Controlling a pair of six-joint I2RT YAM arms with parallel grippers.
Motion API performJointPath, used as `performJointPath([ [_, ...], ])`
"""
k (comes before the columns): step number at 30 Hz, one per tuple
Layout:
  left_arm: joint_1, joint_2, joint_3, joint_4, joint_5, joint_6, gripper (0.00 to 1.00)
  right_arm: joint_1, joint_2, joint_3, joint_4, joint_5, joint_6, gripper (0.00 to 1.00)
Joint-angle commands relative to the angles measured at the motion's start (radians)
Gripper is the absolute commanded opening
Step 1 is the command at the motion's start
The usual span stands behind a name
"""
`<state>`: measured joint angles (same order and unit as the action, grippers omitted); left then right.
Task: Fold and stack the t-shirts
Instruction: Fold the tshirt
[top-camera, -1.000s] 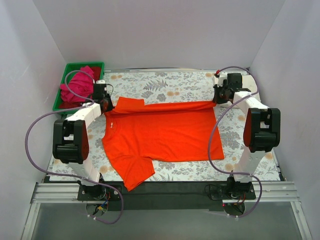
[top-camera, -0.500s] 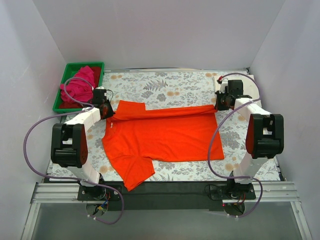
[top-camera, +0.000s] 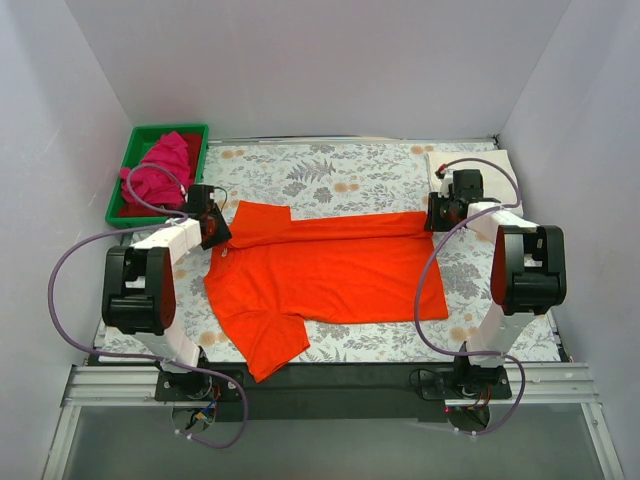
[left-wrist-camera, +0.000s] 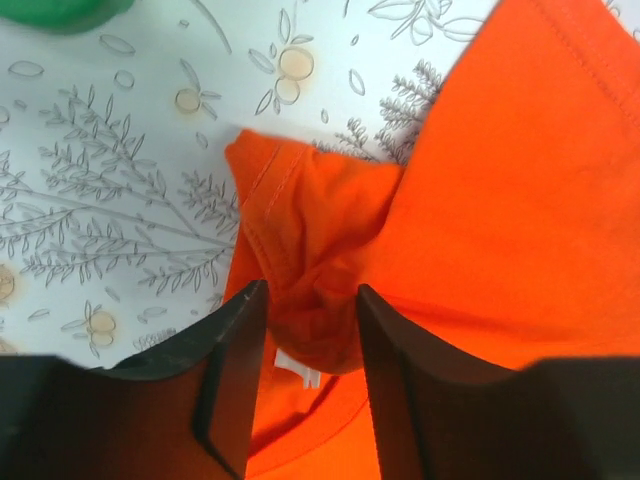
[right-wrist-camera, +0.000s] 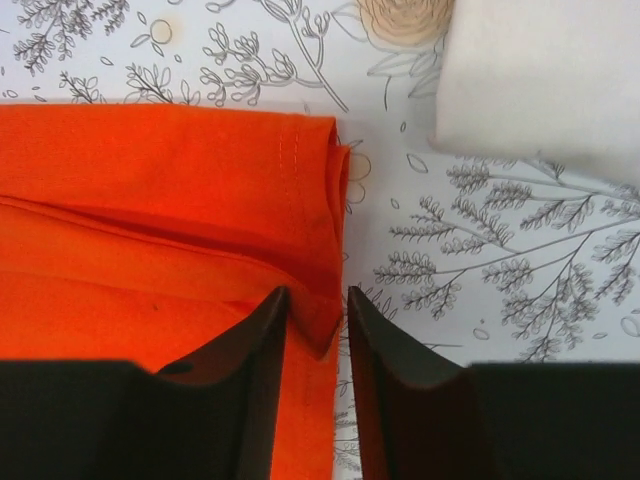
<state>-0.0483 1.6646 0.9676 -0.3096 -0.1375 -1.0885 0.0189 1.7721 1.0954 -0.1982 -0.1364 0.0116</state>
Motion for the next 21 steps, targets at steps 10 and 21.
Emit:
performJointPath([
  [10,0.005,-0.16,0.124,-0.03,0.065,0.024,0.74,0.006,-0.191,0.017,0.043,-0.072,0.116,0.57],
  [21,-0.01,0.168,0.352,0.038,0.065,0.127,0.59,0.251,0.025,0.23,0.143,-0.284,0.212,0.5],
])
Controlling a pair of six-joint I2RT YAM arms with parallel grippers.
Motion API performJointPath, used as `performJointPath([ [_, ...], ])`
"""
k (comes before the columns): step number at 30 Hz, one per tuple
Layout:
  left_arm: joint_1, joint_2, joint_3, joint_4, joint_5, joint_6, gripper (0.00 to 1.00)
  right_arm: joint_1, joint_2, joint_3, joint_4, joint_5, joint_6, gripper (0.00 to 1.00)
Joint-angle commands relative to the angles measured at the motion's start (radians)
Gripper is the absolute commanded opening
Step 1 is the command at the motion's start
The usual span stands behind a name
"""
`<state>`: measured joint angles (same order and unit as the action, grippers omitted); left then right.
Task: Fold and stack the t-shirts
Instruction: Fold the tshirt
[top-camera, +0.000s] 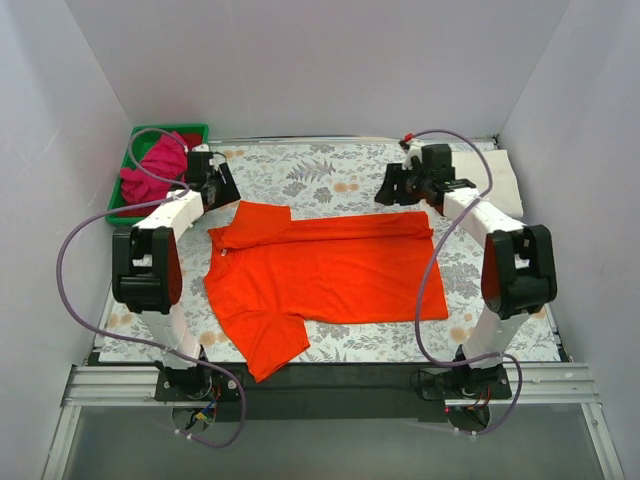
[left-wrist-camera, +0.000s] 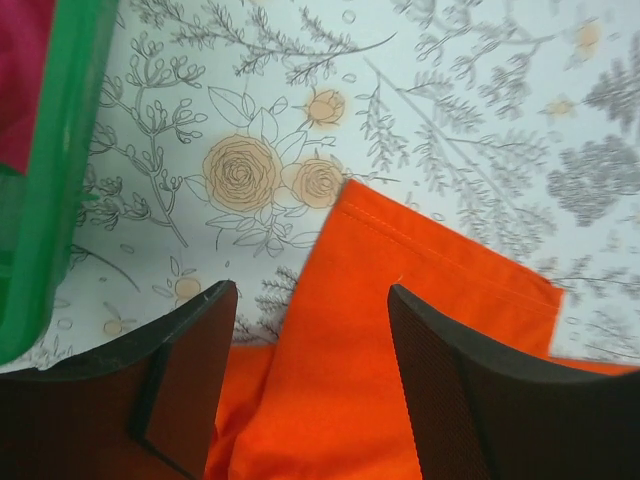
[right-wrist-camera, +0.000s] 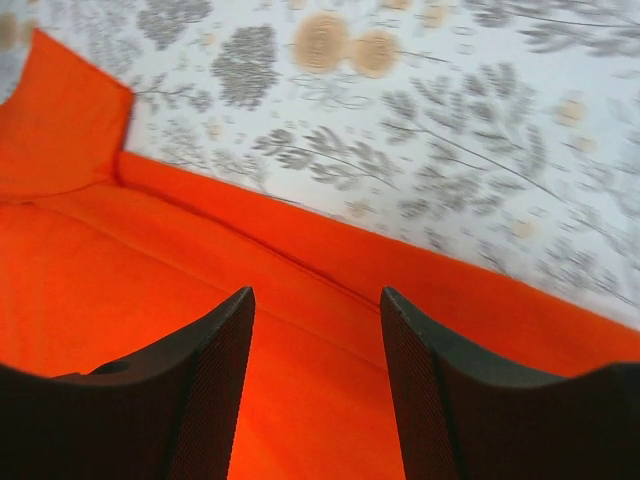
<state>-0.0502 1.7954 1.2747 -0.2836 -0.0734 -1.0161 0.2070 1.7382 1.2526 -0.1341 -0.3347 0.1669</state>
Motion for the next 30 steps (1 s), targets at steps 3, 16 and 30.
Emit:
performJointPath([
  [3,-0.01,0.099,0.069,0.041,0.009,0.083,0.55,0.124,0.154,0.155,0.125,-0.124,0.109,0.49],
  [16,-0.033,0.248,0.097,0.109,0.034,0.109,0.52,0.276,0.517,0.429,0.261,-0.199,0.27,0.48],
  [30,-0.073,0.305,0.084,0.133,0.043,0.12,0.08,0.351,0.728,0.587,0.309,-0.207,0.335,0.48],
])
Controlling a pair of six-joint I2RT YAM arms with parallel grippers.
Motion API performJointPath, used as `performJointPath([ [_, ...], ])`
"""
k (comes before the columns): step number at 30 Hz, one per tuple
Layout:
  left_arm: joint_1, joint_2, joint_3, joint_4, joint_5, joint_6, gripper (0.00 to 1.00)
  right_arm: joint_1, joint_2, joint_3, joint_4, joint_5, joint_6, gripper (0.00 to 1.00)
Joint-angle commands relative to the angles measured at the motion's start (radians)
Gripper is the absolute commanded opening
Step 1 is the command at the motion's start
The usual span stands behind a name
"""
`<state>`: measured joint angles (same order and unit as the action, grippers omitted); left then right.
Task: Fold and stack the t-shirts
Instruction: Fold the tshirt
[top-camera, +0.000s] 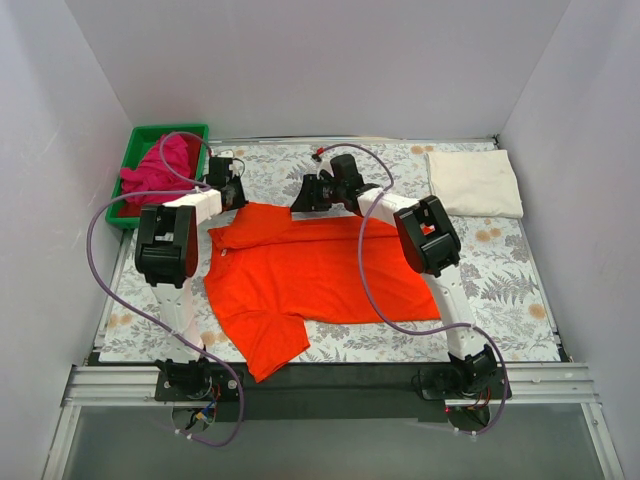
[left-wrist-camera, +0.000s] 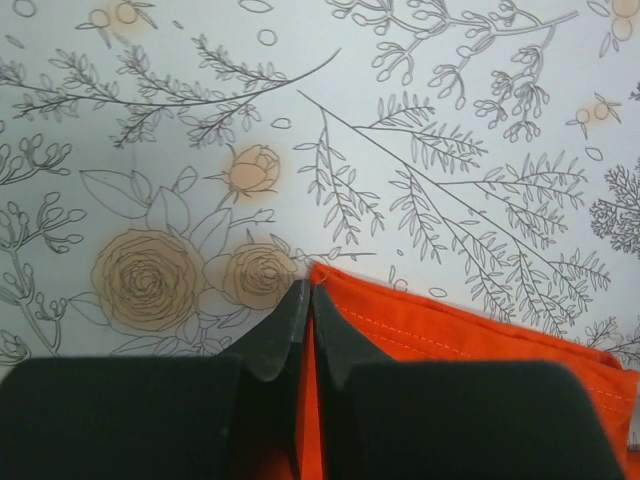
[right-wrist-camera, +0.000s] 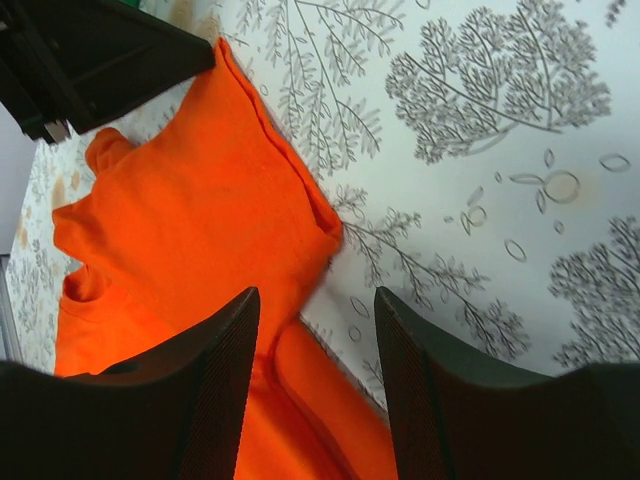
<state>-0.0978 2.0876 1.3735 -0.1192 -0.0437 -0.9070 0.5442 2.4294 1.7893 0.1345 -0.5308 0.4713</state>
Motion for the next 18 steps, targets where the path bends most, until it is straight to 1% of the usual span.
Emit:
performJointPath([
  [1,-0.025,0.009,-0.027,-0.028,0.013,0.011,0.04,0.016,0.048,0.058,0.042,-0.009,0.033,0.48],
  [4,-0.025,-0.006,-0.048,-0.02,0.008,0.011,0.0,0.026,0.08,0.09,0.043,-0.012,0.047,0.48],
  [7,-0.025,-0.017,-0.06,-0.016,0.005,0.01,0.0,0.033,0.109,0.117,0.043,-0.011,0.056,0.45],
  [10,-0.026,-0.026,-0.067,-0.014,0.007,0.007,0.0,0.039,0.126,0.133,0.045,-0.012,0.066,0.35],
  [11,-0.026,-0.027,-0.068,-0.014,0.007,0.005,0.0,0.04,0.129,0.136,0.045,-0.012,0.064,0.29],
  [13,-0.026,-0.035,-0.068,-0.013,0.002,0.003,0.0,0.043,0.132,0.143,0.045,-0.015,0.064,0.2],
  [14,-0.026,-0.04,-0.067,-0.013,-0.001,0.003,0.0,0.043,0.132,0.145,0.047,-0.017,0.063,0.12],
  [15,-0.026,-0.05,-0.07,-0.013,-0.002,0.002,0.0,0.043,0.128,0.147,0.047,-0.017,0.059,0.07],
  [17,-0.026,-0.067,-0.071,-0.014,-0.008,0.0,0.0,0.043,0.12,0.147,0.047,-0.023,0.047,0.01],
  [18,-0.026,-0.076,-0.074,-0.014,-0.01,-0.001,0.0,0.043,0.108,0.145,0.047,-0.027,0.043,0.01],
])
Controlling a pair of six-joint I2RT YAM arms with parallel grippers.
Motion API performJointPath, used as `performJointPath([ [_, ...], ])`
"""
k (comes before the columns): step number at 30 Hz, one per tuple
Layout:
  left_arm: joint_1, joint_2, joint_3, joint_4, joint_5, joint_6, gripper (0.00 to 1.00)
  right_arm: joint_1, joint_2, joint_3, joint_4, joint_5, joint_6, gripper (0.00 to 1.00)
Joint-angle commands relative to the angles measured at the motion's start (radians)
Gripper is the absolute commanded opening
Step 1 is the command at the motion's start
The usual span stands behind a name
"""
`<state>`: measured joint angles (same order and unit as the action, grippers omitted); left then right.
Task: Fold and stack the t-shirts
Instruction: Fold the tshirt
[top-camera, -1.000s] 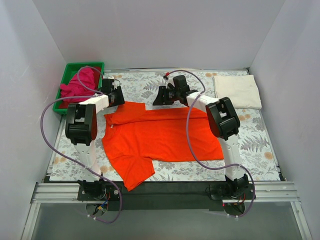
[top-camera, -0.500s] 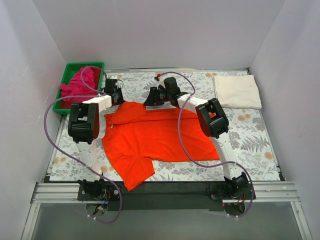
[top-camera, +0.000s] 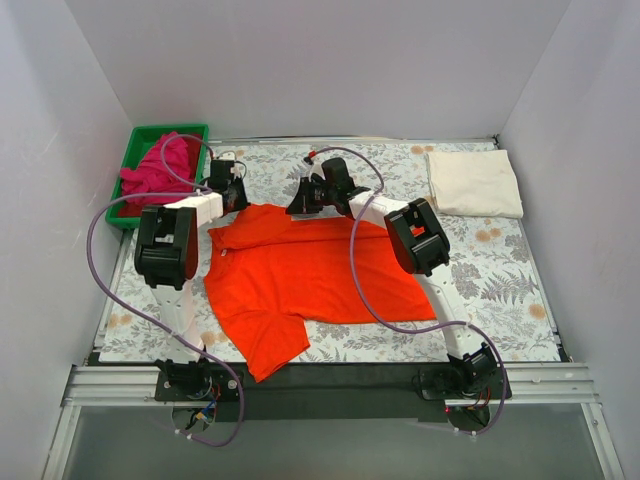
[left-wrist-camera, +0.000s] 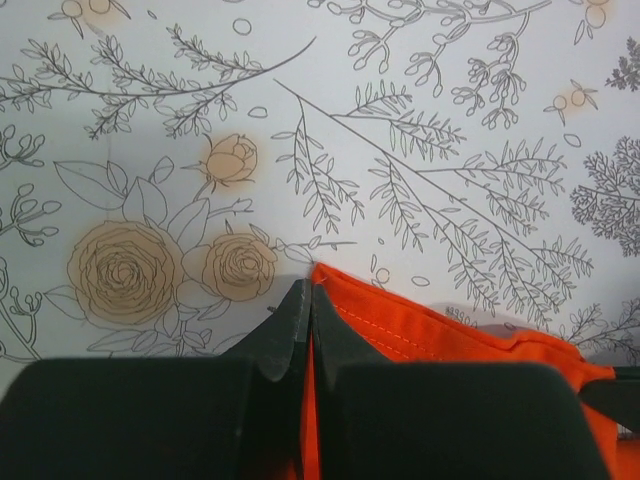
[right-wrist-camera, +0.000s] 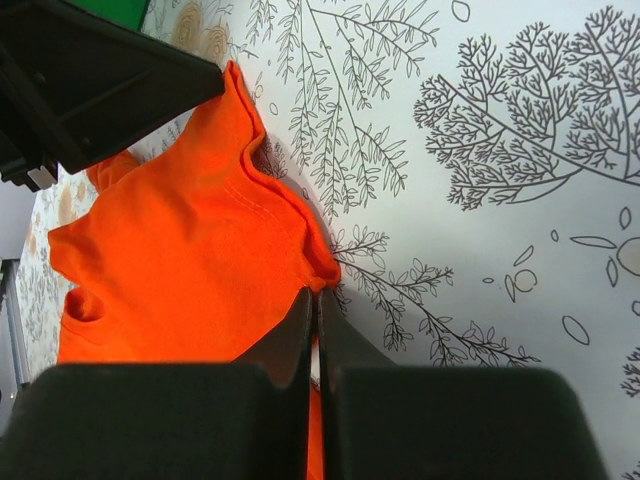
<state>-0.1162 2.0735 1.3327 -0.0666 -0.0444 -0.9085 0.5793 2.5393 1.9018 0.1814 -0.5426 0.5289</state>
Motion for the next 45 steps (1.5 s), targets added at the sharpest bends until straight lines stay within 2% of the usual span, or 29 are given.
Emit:
performJointPath([
  [1,-0.008,-0.087,-0.036,-0.071,-0.011,0.0,0.0,0.008,-0.008,0.029,0.0,-0.022,-0.023,0.01],
  [11,-0.008,-0.326,-0.148,-0.188,-0.009,-0.079,0.0,0.019,-0.214,-0.113,0.0,-0.101,-0.121,0.01],
  [19,-0.008,-0.513,-0.28,-0.312,0.09,-0.222,0.0,0.048,-0.321,-0.259,-0.003,-0.166,-0.176,0.01],
  [31,-0.008,-0.753,-0.434,-0.525,0.159,-0.358,0.0,0.103,-0.442,-0.461,-0.039,-0.192,-0.253,0.01],
  [38,-0.011,-0.859,-0.598,-0.524,0.284,-0.451,0.0,0.114,-0.479,-0.506,-0.083,-0.178,-0.296,0.01],
  [45,-0.011,-0.843,-0.681,-0.487,0.318,-0.467,0.04,0.126,-0.478,-0.497,-0.151,-0.165,-0.345,0.03],
])
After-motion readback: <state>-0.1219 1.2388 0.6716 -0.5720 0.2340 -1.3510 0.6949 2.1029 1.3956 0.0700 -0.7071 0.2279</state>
